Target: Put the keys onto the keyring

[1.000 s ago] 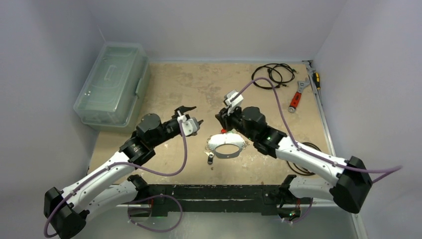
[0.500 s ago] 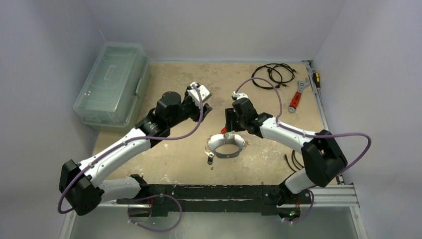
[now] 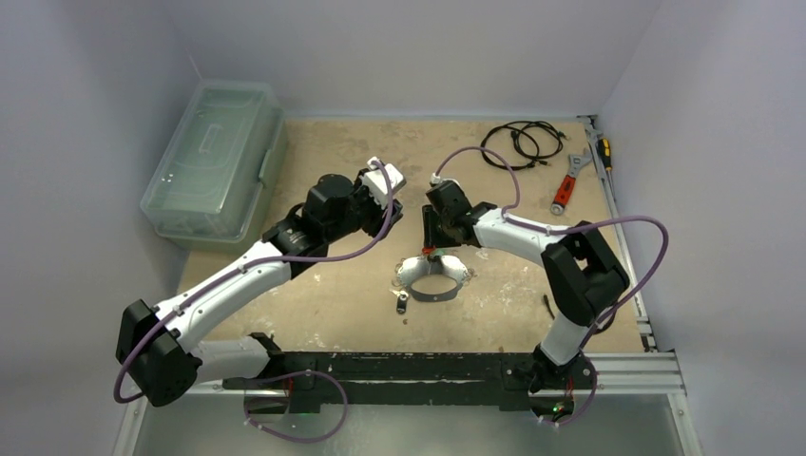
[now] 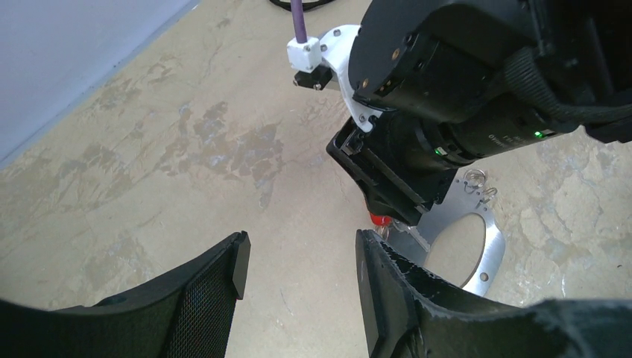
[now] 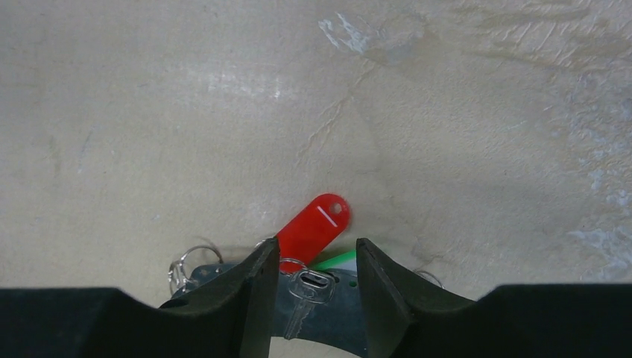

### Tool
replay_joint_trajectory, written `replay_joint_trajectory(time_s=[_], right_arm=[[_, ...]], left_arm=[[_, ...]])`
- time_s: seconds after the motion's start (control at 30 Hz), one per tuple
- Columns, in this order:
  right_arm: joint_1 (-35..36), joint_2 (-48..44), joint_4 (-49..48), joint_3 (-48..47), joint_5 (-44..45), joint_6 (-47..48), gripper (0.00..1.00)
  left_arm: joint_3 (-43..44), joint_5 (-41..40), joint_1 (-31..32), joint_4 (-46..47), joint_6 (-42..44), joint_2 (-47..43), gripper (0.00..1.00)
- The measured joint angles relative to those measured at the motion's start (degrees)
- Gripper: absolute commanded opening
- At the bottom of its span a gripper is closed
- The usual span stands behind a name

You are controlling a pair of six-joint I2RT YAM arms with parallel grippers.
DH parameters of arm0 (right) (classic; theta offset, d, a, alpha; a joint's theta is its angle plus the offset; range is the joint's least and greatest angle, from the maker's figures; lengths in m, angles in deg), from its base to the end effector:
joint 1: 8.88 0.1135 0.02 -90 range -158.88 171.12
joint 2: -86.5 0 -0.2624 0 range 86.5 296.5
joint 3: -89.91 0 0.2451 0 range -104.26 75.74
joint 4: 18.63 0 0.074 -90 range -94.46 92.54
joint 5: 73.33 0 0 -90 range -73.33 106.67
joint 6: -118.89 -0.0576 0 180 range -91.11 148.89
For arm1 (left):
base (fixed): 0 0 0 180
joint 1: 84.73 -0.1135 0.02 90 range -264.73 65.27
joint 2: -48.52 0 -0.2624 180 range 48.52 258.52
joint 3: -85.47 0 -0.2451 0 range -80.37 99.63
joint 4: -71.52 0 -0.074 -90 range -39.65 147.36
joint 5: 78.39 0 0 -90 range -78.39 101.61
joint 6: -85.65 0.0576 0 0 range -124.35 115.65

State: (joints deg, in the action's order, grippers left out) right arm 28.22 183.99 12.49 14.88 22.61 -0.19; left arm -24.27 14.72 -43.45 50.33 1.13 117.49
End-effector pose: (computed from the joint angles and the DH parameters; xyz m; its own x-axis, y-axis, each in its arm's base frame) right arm 0.2897 0.2116 0.1744 -0.8287 -0.0206 -0.5593 -0.1696 0.9616 0.2158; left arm 0.2193 -0.1967 0.3192 -0.1881 0.2920 -0.9378 0.7183 0.6920 0.0714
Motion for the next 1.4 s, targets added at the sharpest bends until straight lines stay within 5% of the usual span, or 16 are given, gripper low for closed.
replay_joint_trajectory(time_s=[0.43,0.9,1.17,1.4], right_arm=[[0.0,1.6,3.0,0.0,3.6,-3.1,0.52],[-0.1,2.2,0.7,2.4,3.5,-4.5,0.45],[-0.4,2.7,-0.7,2.4,2.2,-5.0,0.24],[1.0,3.3,-4.7,2.6,-5.5,-1.3,0.32]], left_arm=[[0.0,-0.1,0.0,-0.2,0.1,-1.2,0.55],[0.0,-0.1,0.0,-0.3,0.1,-1.2,0.55],[0.0,-0.1,0.0,-0.4,0.1,-1.2,0.55],[0.0,-0.1,0.0,-0.4,0.1,-1.2,0.56]])
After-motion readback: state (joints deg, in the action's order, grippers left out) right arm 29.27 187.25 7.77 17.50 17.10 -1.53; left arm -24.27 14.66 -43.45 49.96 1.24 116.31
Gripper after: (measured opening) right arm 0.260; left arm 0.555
